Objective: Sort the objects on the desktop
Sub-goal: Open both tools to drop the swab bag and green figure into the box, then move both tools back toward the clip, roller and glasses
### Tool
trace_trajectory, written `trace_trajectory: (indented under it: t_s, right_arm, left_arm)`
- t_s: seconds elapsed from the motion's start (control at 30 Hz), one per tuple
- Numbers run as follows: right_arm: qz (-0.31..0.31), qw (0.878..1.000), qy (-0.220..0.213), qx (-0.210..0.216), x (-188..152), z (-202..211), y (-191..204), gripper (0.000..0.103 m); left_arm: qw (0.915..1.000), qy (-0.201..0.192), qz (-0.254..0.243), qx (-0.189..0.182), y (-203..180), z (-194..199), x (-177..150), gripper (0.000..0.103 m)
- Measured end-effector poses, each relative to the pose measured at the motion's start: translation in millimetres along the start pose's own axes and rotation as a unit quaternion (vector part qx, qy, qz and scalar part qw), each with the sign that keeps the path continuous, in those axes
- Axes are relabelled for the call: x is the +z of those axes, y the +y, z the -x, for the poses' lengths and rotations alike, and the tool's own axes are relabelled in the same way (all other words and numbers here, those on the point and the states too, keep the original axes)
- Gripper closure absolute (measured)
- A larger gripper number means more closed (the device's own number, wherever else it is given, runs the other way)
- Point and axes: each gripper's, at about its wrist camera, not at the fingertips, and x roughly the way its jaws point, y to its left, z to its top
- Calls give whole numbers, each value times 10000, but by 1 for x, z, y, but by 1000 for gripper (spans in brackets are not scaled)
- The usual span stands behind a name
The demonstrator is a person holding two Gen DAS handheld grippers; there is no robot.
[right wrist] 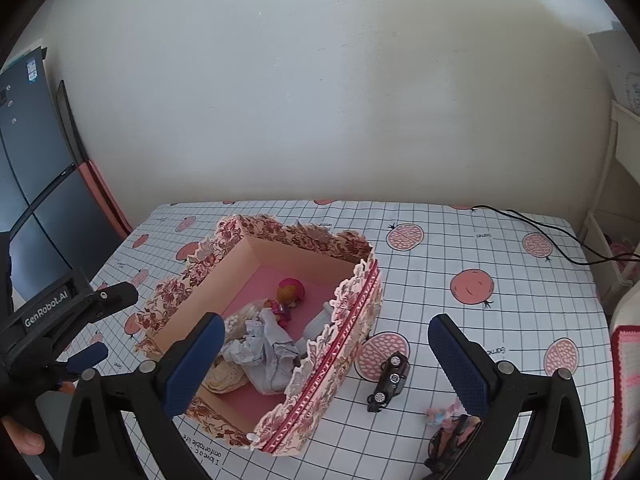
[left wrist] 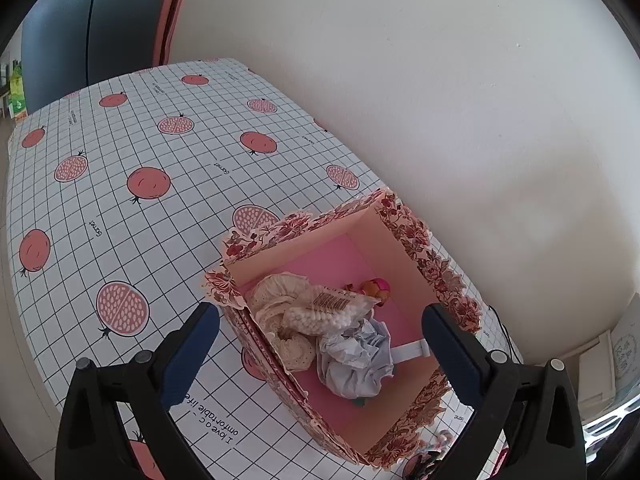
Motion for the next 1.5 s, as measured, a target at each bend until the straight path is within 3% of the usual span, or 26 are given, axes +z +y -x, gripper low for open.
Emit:
trace_trajectory:
  t_s: [0.37, 1.0, 1.17, 1.33, 1.5]
  right_arm:
    - [-28, 9998, 10, -190, 8, 32, -22, 0]
    - [-317, 9971, -390, -573, 16, 109, -81, 0]
    - [-400, 9970, -198, -627, 11, 109, -93, 0]
    - [-442, 9961, 124, -759, 1, 101, -100, 0]
    - [-565, 9953, 373, -698, -20, 95, -104, 0]
  left_arm:
    - [9992, -38, -374, 135, -27, 20, -12, 1]
    - [9954, -134, -948, -85, -78, 60, -43, 1]
    - [9949, -89, -998, -132, -85, 63, -53, 1]
    - [9939, 246, -1066, -164, -90, 53, -72, 1]
    - [9859, 445, -1580, -319, -112, 50, -100, 1]
